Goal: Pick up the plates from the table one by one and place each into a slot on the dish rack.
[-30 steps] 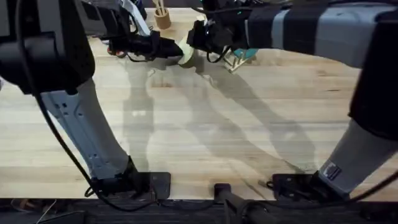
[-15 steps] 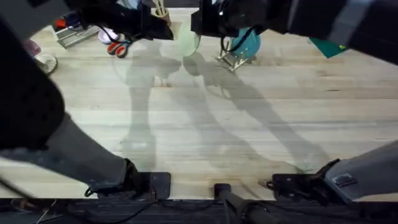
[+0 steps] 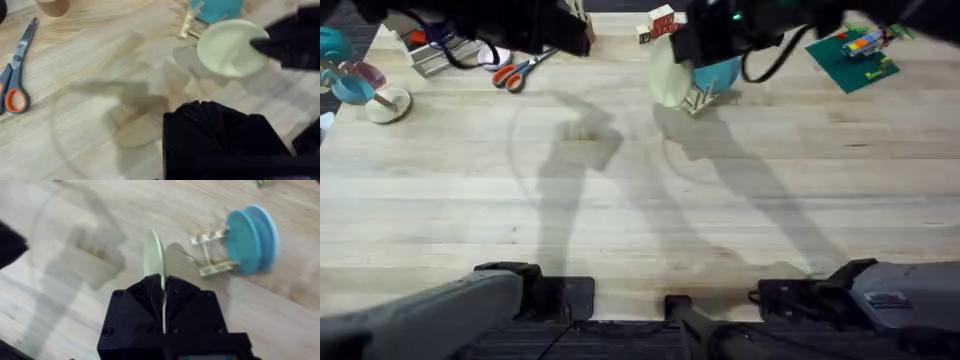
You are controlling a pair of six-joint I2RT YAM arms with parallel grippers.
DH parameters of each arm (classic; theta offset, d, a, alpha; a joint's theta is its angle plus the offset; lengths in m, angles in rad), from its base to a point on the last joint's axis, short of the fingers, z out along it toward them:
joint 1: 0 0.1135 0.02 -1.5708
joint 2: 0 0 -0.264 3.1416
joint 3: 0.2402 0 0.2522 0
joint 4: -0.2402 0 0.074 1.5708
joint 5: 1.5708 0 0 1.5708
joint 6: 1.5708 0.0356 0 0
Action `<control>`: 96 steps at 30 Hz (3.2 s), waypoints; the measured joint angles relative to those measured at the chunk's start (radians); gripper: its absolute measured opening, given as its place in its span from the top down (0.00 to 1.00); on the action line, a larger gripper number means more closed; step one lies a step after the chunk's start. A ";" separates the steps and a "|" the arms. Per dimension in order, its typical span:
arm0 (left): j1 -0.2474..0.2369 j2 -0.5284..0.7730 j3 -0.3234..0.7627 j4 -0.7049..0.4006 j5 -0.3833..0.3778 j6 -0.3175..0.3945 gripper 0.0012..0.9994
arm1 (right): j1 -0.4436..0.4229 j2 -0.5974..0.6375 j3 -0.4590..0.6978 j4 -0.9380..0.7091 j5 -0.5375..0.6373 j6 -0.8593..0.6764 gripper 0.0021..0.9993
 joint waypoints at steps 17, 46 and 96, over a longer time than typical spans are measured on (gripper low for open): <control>-0.173 -0.162 0.000 -0.191 -0.148 0.003 0.01 | -0.103 -0.026 0.264 -0.252 0.003 -0.445 0.97; -0.173 -0.162 0.000 -0.185 -0.187 0.003 0.00 | -0.224 -0.026 0.283 -0.194 0.017 -0.714 0.97; -0.173 -0.162 0.000 -0.185 -0.189 0.003 0.01 | -0.224 0.041 0.289 -0.154 -0.014 -0.520 0.97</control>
